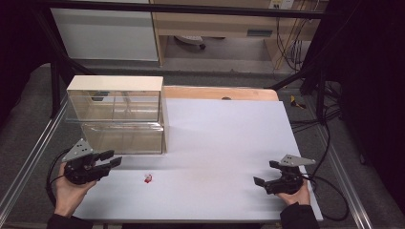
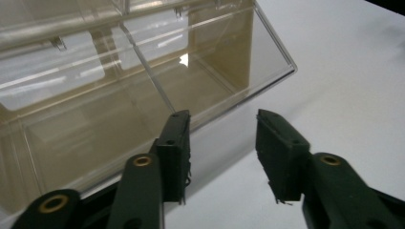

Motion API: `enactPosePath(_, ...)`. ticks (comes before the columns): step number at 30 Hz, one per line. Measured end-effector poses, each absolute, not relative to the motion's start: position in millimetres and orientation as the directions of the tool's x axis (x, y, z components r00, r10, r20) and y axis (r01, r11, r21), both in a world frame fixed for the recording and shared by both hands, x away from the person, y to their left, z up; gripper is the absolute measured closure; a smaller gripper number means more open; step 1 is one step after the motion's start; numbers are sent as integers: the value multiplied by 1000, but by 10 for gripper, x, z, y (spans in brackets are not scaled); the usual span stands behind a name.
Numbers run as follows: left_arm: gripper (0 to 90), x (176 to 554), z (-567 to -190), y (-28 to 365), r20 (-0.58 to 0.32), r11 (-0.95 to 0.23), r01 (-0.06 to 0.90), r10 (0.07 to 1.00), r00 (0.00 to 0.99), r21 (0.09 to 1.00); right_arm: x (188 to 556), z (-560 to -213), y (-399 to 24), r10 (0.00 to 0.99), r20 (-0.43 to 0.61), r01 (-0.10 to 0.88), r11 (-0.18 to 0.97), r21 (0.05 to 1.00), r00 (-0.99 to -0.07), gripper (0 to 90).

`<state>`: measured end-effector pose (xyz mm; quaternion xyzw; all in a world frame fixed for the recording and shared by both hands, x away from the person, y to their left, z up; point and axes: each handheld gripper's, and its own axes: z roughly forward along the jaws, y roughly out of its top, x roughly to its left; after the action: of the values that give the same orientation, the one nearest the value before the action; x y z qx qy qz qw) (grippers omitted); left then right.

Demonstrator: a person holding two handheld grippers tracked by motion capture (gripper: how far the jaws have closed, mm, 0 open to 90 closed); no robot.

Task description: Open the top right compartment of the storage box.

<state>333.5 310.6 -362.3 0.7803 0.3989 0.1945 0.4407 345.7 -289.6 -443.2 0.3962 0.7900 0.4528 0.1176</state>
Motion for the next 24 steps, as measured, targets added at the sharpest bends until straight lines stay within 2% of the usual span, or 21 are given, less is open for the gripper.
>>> enactPosePath(15,857,3535,-3321,3159,-27,-280,432,814,580,857,3460,-4435,-2894,731,168,520,284,806,-661,6)
enactPosePath(19,894,3573,-3241,3173,-18,-276,425,822,570,862,3461,-4437,-2893,731,166,519,287,805,-661,6)
enactPosePath(24,897,3608,-3180,3179,-13,-273,418,825,566,867,3460,-4435,-2894,732,166,519,285,805,-661,6)
